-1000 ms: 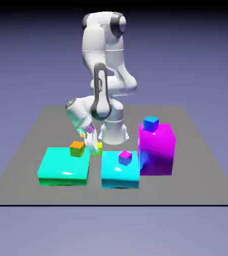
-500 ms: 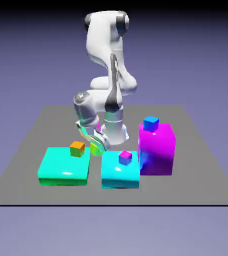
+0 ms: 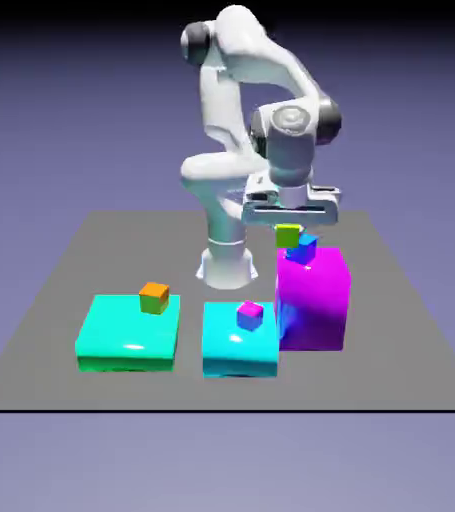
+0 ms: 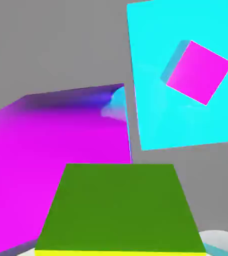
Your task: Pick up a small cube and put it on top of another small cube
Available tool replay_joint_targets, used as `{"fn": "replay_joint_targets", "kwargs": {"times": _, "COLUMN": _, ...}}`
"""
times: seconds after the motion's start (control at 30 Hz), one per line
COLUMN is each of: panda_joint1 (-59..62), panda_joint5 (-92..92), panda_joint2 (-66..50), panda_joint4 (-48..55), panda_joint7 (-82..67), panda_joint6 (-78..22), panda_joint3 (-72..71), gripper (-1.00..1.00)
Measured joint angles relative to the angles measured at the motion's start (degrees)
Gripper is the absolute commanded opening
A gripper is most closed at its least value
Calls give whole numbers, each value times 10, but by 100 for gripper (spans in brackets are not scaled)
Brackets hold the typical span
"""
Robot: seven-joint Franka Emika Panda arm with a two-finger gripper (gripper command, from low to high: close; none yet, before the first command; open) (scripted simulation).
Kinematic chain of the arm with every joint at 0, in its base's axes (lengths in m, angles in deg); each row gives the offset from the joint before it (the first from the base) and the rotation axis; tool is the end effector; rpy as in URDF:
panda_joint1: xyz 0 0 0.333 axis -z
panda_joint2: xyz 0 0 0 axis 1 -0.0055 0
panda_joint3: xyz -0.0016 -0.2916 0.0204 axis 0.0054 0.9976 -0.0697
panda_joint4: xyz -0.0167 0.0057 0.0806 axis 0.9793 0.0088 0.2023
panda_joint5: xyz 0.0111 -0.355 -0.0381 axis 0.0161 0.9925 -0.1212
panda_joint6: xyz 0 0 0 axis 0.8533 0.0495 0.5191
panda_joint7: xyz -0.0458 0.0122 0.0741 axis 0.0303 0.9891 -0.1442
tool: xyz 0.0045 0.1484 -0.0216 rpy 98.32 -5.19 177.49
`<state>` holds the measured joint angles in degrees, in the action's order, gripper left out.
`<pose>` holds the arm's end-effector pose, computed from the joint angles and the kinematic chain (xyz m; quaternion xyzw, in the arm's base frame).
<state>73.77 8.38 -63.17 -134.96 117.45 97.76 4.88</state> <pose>0.3108 0.1595 0.3913 0.9065 -0.3820 -0.1697 0.0597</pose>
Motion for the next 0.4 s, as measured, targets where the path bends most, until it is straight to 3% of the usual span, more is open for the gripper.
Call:
{"fn": "replay_joint_targets", "kwargs": {"times": 0.13, "panda_joint1": 6, "panda_joint5": -20, "panda_joint2": 28, "panda_joint4": -7, "panda_joint7": 25, "panda_joint6": -42, "panda_joint3": -20, "gripper": -100}}
{"fn": "replay_joint_targets", "kwargs": {"times": 0.27, "panda_joint1": -2, "panda_joint5": -34, "panda_joint2": 25, "panda_joint4": -90, "panda_joint7": 18, "panda_joint6": 45, "panda_joint3": -33, "gripper": -100}}
{"fn": "replay_joint_targets", "kwargs": {"times": 0.3, "panda_joint1": -3, "panda_joint5": -37, "panda_joint2": 25, "panda_joint4": -104, "panda_joint7": 17, "panda_joint6": 59, "panda_joint3": -35, "gripper": 100}}
{"fn": "replay_joint_targets", "kwargs": {"times": 0.4, "panda_joint1": -1, "panda_joint5": -32, "panda_joint2": 25, "panda_joint4": -83, "panda_joint7": 19, "panda_joint6": 37, "panda_joint3": -32, "gripper": 100}}
